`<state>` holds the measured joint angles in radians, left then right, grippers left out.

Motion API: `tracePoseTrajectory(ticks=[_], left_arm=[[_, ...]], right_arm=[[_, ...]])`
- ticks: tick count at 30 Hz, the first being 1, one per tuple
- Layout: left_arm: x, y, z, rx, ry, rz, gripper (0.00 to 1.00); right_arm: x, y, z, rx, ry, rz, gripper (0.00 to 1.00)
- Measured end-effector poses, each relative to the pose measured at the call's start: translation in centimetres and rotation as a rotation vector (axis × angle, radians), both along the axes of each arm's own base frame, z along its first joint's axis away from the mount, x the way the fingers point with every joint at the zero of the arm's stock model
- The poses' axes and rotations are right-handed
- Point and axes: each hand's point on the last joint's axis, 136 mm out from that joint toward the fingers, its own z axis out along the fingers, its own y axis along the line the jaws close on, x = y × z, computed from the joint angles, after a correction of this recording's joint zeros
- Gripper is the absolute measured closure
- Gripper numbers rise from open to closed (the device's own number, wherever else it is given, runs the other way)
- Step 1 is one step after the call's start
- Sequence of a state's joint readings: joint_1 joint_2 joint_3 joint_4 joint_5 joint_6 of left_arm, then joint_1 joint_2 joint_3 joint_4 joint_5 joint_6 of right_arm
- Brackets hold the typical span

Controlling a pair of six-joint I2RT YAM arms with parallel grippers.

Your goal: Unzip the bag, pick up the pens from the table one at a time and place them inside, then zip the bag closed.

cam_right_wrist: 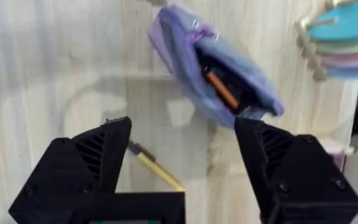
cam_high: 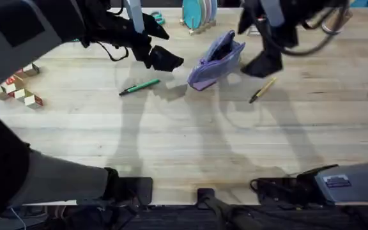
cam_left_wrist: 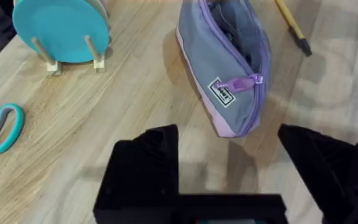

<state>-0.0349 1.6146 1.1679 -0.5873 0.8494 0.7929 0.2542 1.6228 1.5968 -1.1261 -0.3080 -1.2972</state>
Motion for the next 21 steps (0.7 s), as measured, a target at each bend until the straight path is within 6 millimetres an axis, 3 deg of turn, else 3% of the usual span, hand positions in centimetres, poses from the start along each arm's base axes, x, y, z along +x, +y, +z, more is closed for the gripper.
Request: tracePoseTrajectory(ticks=[6,10,21], left_arm=[[0.0,0.0,0.0,0.000,0.000,0.000,0.008],[0.0,0.0,0.0,0.000,0.000,0.000,0.007],[0.0,0.0,0.0,0.000,-0.001,0.000,0.007]], right_arm=[[-2.9,-3.2,0.6,0.013,-0.047,-0.082,0.006],[-3.2,-4.9,1.7,0.040,-0.083,-0.183,0.006],[-1.6,-10.0,2.3,0.260,0.120,-0.908,0.006]])
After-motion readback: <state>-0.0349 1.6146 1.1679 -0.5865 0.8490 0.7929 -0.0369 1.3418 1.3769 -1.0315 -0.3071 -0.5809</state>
